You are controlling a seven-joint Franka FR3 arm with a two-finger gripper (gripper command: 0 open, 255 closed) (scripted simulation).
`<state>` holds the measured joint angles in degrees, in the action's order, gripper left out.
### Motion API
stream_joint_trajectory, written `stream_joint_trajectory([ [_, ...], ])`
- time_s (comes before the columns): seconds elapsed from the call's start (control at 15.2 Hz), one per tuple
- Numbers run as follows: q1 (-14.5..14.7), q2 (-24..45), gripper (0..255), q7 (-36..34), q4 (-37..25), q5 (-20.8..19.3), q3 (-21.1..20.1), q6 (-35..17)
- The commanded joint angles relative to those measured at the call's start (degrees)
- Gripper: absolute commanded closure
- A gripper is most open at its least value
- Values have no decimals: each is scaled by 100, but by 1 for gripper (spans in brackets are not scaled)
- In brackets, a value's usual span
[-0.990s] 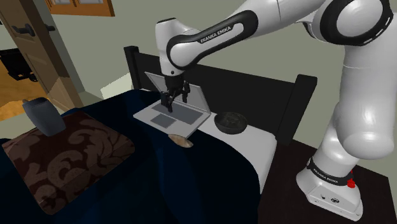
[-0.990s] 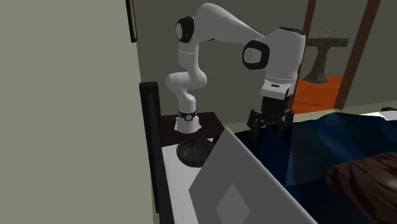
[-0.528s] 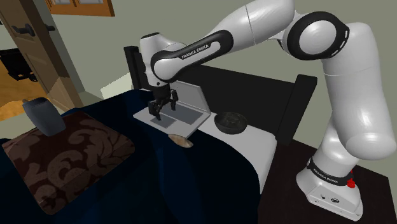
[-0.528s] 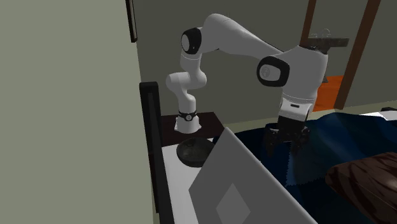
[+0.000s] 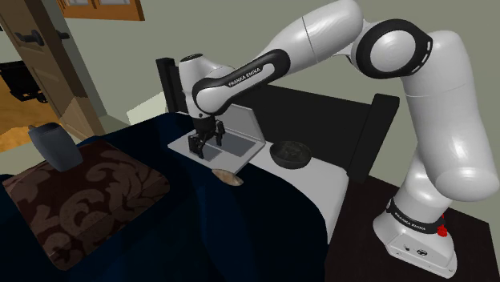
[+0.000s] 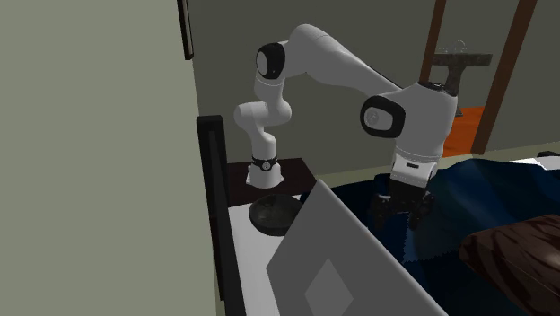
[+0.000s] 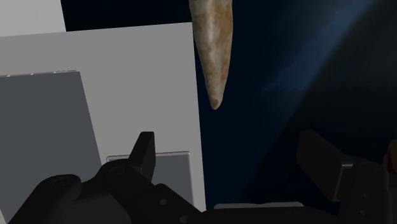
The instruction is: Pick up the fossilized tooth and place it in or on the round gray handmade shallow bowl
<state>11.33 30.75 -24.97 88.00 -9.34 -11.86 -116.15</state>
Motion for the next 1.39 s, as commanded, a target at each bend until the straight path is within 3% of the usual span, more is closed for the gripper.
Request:
stream_joint_trajectory([
  [0.0, 1, 2, 0, -3, 7, -2, 0, -11],
  [0.26, 1, 2, 0, -3, 7, -1, 0, -11],
  [0.33, 1, 2, 255, -3, 7, -1, 0, -11],
  [0.92, 1, 2, 255, -3, 7, -1, 0, -11],
  [0.99, 1, 2, 0, -3, 7, -1, 0, -11],
  [1.32, 255, -654, 0, -179, 1631, -600, 16, -957],
])
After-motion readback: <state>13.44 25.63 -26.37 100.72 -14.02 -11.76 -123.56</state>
